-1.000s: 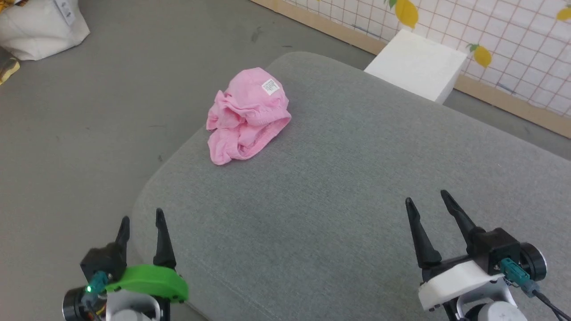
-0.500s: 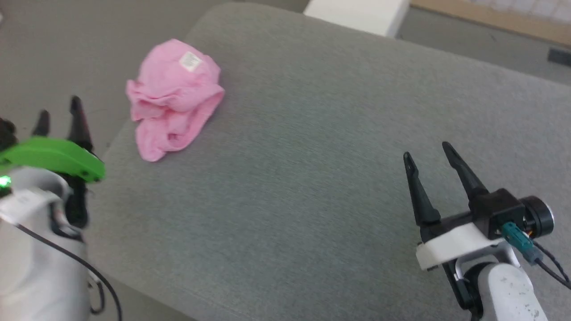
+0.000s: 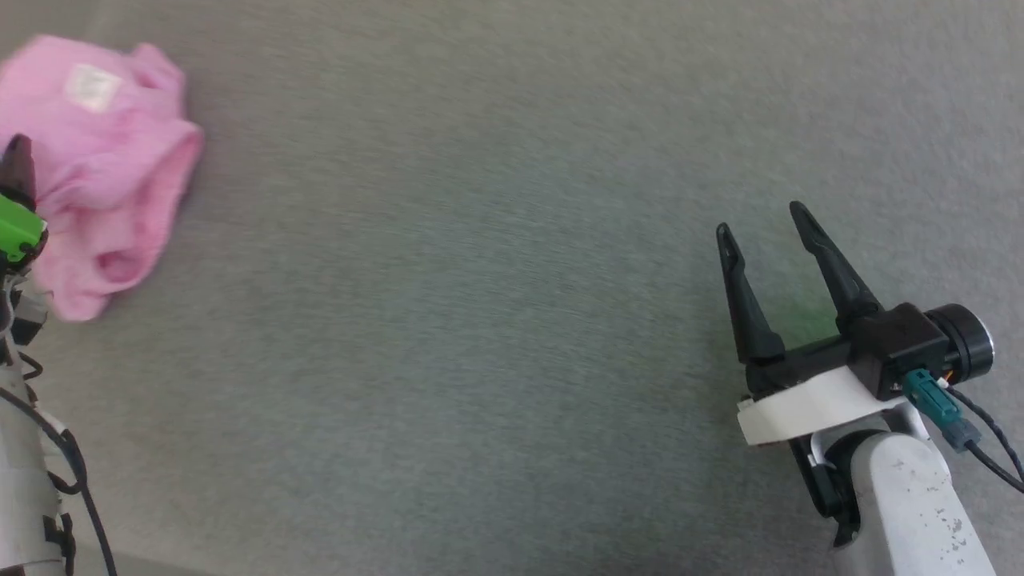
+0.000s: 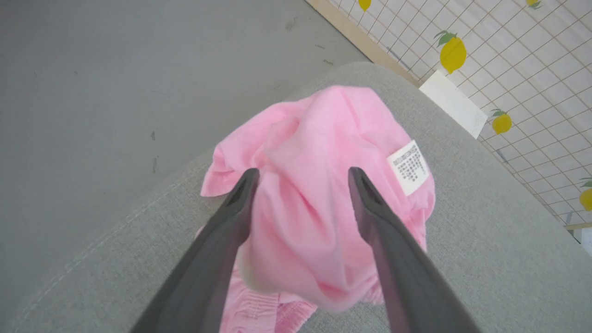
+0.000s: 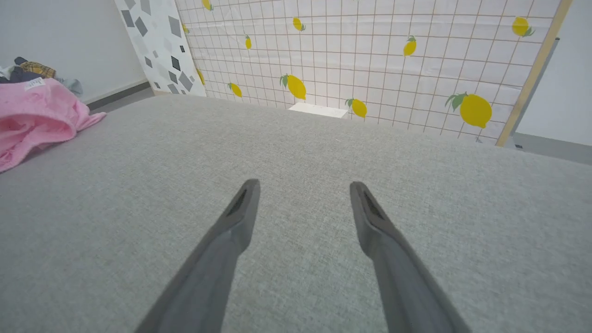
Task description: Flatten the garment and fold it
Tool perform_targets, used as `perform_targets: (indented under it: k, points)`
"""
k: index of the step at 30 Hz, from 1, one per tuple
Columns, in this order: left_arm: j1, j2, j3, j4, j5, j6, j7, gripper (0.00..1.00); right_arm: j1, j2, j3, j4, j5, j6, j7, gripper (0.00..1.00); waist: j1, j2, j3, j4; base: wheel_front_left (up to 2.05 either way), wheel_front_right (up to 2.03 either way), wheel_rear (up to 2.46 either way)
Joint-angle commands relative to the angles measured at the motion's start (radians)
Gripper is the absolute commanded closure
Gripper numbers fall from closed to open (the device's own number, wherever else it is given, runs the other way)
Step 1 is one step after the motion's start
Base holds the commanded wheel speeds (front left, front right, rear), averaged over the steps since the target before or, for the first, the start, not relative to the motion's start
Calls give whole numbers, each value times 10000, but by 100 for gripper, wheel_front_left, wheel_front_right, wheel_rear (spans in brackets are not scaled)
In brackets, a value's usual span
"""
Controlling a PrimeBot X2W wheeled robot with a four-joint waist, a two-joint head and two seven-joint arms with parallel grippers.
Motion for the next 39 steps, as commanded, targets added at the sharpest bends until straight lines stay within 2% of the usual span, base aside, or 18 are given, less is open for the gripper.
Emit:
perform_targets:
  k: [1, 10, 11, 12, 13, 15, 16, 19, 20, 21, 25, 28, 32, 35, 39]
  points:
    - [-38, 77, 58, -36, -158, 174, 271, 0, -227, -8, 38, 35, 21, -15, -102, 0, -1, 0, 1196, -1134, 0, 0, 0]
    - [905, -165, -142, -210, -499, 1479, 2771, 0, -523, -8, 170, 386, 159, -15, -370, 0, -1, 0, 1336, -1344, 0, 0, 0]
    - [1033, -154, -196, -255, -503, 1538, 2994, 26, -532, -8, 168, 437, 180, -15, -398, 0, -1, 0, 1264, -1344, 0, 0, 0]
    - [1162, -112, -227, -353, -477, 1581, 3121, 67, -533, -8, 154, 498, 204, -15, -432, 0, -1, 0, 1161, -1335, 0, 0, 0]
    - [1234, -38, -201, -481, -390, 1605, 3000, 100, -530, -8, 137, 546, 222, -15, -461, 0, -1, 0, 1059, -1323, 0, 0, 0]
    - [1361, 219, -131, -740, -32, 1593, 2379, 100, -503, -8, 117, 655, 270, -15, -516, 0, -1, 0, 809, -1297, 0, 0, 0]
    - [1365, 513, -31, -1047, 517, 1561, 1216, 100, -465, -8, 91, 780, 317, -15, -581, 0, -1, 0, 480, -1250, 0, 0, 0]
    - [1258, 896, -72, -1345, 1439, 1416, -763, 100, -320, -8, 35, 1015, 452, -15, -677, 0, -1, 0, -206, -1159, 0, 0, 0]
    - [1228, 958, -118, -1392, 1600, 1368, -1098, 100, -279, -8, 28, 1063, 489, -15, -695, 0, -1, 0, -371, -1145, 0, 0, 0]
    - [1162, 1130, -218, -1422, 1897, 1199, -1745, 100, -194, -8, 26, 1156, 556, -15, -726, 0, -1, 0, -675, -1130, 0, 0, 0]
    - [804, 1468, -640, -1489, 2558, 726, -3227, 100, 151, -8, -32, 1397, 782, -15, -812, 0, -1, 0, -1681, -1135, 0, 0, 0]
    - [466, 1572, -1126, -1672, 2909, 378, -3814, 100, 427, -8, -151, 1532, 872, -15, -850, 0, -1, 0, -2325, -1188, 0, 0, 0]
    - [-112, 1410, -1990, -2082, 3188, -120, -4121, 100, 774, -8, -319, 1596, 921, -15, -865, 0, -1, 0, -3015, -1356, 0, 0, 0]
    - [-486, 947, -2764, -2451, 3199, -502, -4101, 100, 986, -8, -438, 1595, 953, -15, -852, 0, -1, 0, -3433, -1545, 0, 0, 0]
    - [-642, -7, -3831, -2818, 2950, -962, -3829, 100, 1207, -8, -481, 1539, 1012, -15, -799, 0, -1, 0, -3821, -1867, 0, 0, 0]
